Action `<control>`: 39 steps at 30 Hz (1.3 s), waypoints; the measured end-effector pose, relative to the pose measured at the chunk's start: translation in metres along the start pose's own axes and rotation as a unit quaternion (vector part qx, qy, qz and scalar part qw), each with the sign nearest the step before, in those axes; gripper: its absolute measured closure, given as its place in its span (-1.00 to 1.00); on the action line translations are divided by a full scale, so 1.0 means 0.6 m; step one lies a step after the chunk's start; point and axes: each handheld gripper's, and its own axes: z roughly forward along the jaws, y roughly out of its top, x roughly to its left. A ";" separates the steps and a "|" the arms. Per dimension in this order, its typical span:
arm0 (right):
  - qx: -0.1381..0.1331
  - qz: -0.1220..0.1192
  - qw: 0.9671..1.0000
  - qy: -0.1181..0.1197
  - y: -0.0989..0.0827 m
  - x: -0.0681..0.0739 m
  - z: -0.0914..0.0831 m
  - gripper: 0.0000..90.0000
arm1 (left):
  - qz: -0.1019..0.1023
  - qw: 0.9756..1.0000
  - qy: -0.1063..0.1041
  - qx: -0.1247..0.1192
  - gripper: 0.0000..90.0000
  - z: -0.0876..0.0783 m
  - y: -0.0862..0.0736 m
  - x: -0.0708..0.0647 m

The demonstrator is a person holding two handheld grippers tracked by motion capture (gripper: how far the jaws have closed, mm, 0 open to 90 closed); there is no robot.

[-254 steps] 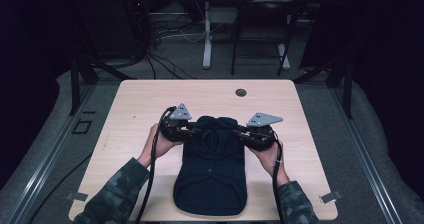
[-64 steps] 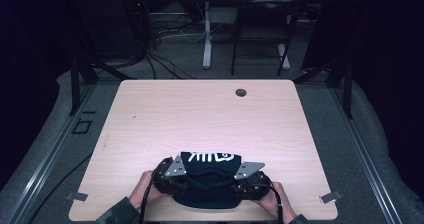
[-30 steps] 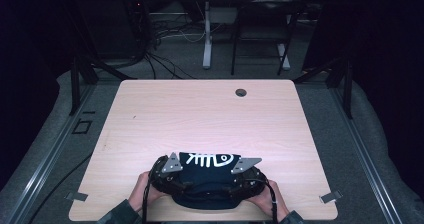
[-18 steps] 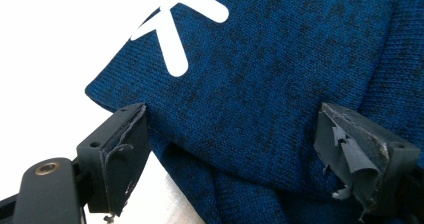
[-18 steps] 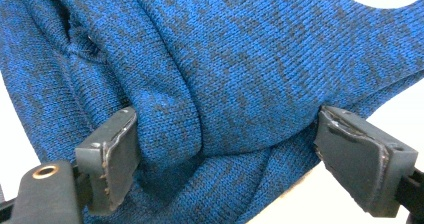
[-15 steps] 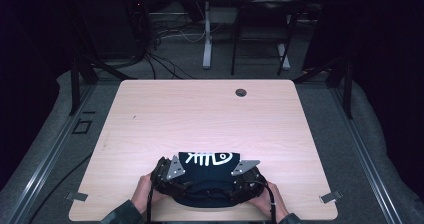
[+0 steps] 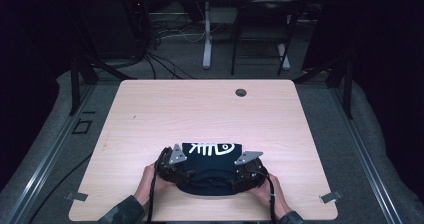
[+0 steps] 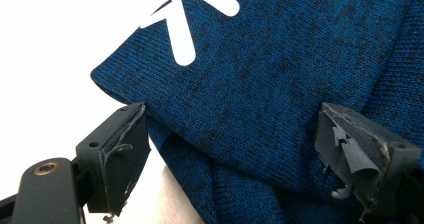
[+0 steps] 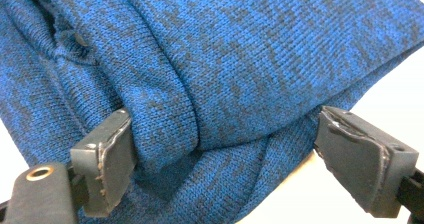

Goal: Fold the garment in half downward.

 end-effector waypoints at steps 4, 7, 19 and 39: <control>-0.009 0.015 1.000 0.000 0.002 -0.018 0.006 -0.71 | -0.005 1.000 0.003 -0.006 -0.67 0.010 0.006 0.010; -0.011 0.018 1.000 -0.002 0.004 -0.027 0.008 -0.71 | 0.001 1.000 0.016 -0.004 -0.67 0.015 0.013 0.010; -0.032 0.009 0.999 -0.010 0.006 -0.030 -0.014 -0.87 | -0.060 0.996 -0.011 -0.057 -0.85 -0.017 0.012 0.033; -0.056 0.081 0.994 -0.046 -0.069 -0.080 -0.093 -0.87 | -0.095 0.994 0.056 -0.019 -0.91 -0.068 -0.060 0.077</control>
